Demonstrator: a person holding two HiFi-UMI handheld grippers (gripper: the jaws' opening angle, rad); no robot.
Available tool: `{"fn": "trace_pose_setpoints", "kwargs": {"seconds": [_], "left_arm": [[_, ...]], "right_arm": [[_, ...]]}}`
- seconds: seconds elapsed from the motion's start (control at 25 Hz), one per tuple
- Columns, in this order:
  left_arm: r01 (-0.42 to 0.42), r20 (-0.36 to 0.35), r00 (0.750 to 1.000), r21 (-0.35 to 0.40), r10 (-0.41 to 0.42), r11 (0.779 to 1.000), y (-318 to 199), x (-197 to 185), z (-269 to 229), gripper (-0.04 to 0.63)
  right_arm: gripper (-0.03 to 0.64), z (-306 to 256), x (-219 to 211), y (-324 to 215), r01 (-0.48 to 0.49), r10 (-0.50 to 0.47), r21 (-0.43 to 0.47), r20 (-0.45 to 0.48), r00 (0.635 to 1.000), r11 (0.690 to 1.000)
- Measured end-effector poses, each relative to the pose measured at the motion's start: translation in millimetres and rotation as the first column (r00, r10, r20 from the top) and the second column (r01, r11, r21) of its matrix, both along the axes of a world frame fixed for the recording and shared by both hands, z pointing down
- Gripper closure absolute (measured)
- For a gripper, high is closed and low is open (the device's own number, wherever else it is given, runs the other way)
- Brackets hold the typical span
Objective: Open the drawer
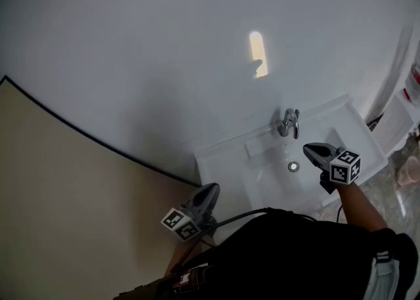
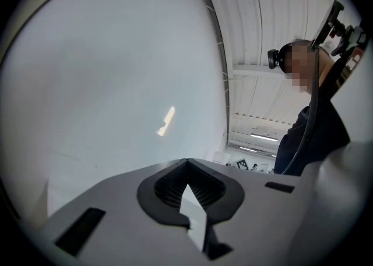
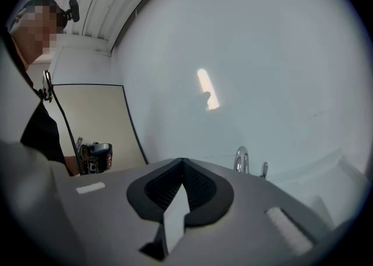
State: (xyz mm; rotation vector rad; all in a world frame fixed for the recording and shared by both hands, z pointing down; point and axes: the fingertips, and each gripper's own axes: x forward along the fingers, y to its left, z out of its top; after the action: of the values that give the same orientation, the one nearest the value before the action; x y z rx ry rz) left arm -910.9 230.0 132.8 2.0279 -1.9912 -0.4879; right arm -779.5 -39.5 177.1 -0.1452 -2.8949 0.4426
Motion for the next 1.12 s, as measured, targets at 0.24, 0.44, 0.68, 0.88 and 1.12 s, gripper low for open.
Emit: {"fn": "trace_pose_setpoints", "kwargs": {"seconds": [0.24, 0.44, 0.68, 0.88, 1.12], "left_arm": [[-0.267, -0.016, 0.963, 0.031, 0.268, 0.963, -19.0, -0.4, 4.7, 0.595], [-0.422, -0.040, 0.906, 0.024, 0.422, 0.906, -31.3, 17.0, 20.9, 0.595], [-0.524, -0.036, 0.851, 0.017, 0.524, 0.852, -50.9, 58.6, 25.2, 0.595], [-0.551, -0.027, 0.834, 0.018, 0.552, 0.834, -70.0, 100.4, 26.4, 0.595], [-0.567, -0.024, 0.823, 0.003, 0.567, 0.824, -104.5, 189.1, 30.2, 0.595]], "right_arm": [[0.615, 3.1, 62.4, 16.7, -0.259, 0.258, -0.003, -0.031, 0.966, 0.966], [0.615, 11.7, 106.5, 32.8, -0.413, 0.412, -0.022, -0.041, 0.910, 0.910], [0.615, 12.8, 167.1, 39.1, -0.517, 0.517, -0.017, -0.032, 0.856, 0.856], [0.615, 11.4, 220.4, 29.1, -0.554, 0.554, -0.028, -0.002, 0.833, 0.832], [0.615, 4.5, 303.3, 6.7, -0.550, 0.549, 0.010, 0.011, 0.835, 0.835]]}}
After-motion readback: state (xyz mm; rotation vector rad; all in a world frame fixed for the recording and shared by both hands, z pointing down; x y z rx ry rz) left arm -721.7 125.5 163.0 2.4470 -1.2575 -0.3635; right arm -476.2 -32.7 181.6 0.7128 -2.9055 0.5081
